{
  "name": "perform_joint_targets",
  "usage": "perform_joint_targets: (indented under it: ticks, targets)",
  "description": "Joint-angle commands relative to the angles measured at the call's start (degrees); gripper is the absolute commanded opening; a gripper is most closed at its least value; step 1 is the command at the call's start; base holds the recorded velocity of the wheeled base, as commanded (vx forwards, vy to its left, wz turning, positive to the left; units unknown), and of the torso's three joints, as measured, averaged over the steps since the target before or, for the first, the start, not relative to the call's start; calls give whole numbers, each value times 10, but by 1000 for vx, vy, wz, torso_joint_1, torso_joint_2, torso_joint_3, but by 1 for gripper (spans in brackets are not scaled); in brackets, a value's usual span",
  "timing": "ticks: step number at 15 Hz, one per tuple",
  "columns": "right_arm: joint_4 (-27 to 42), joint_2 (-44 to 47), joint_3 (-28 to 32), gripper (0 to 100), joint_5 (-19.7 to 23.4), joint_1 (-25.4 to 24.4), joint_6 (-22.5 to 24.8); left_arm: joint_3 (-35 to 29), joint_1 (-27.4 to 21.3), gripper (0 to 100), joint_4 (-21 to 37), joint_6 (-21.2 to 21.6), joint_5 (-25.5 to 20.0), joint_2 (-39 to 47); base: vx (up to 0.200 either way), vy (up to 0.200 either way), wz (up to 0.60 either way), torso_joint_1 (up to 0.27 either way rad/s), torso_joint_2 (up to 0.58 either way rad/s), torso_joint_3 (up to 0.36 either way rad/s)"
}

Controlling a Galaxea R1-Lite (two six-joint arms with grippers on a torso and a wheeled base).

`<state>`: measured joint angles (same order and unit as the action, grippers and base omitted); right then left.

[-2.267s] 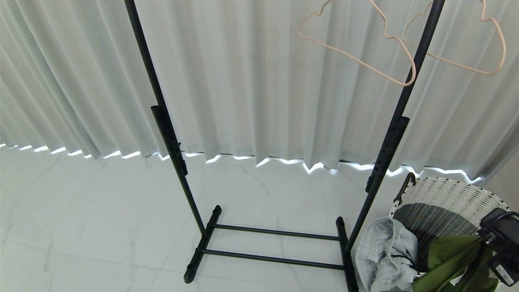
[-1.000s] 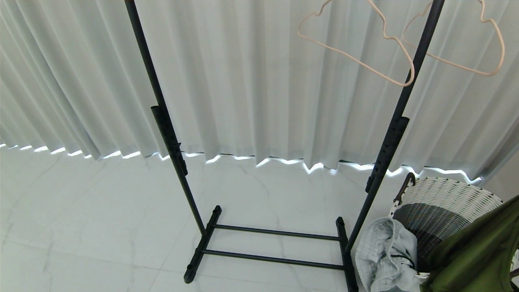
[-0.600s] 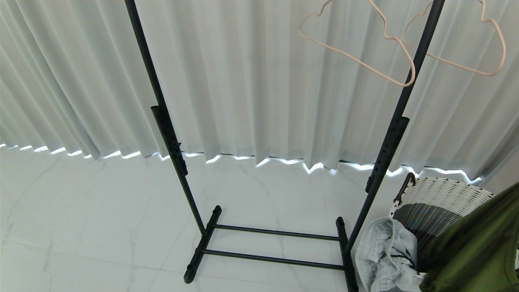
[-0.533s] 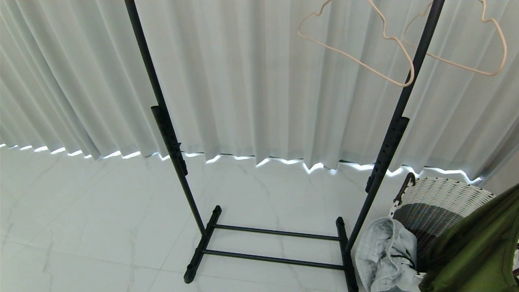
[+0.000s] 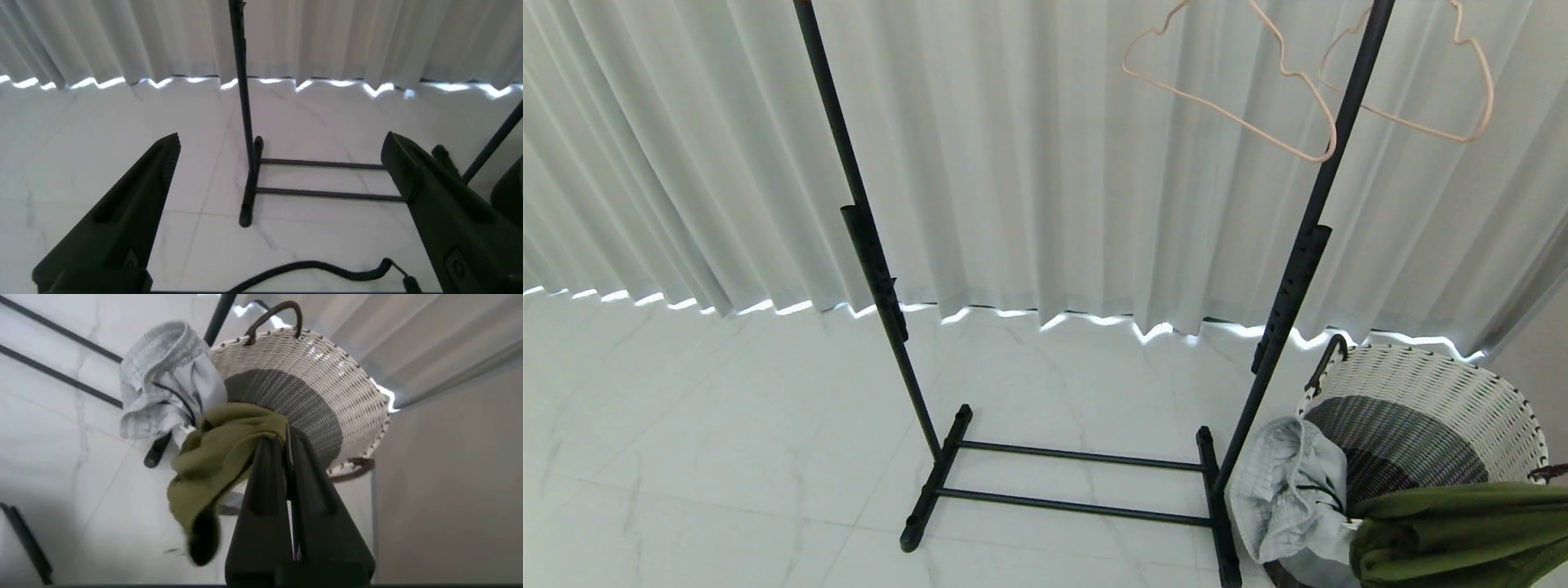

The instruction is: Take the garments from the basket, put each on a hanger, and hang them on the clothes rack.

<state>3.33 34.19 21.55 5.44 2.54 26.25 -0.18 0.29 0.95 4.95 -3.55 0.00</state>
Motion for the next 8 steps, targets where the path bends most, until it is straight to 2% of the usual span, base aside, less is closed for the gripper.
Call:
perform_joint_targets:
  ticks: [1, 6, 8]
  targets:
    - [1, -9, 9, 0, 0, 0, 0, 0, 1, 100, 0, 7, -1, 0, -200, 0, 0, 2, 2, 7]
    - [0, 12, 38, 0, 12, -8, -1, 0, 0, 100, 0, 7, -1, 0, 0, 0, 0, 0, 0, 0]
    - [2, 10, 53, 0, 49, -59, 7, 0, 0, 100, 0, 8, -1, 0, 0, 0, 0, 0, 0, 0]
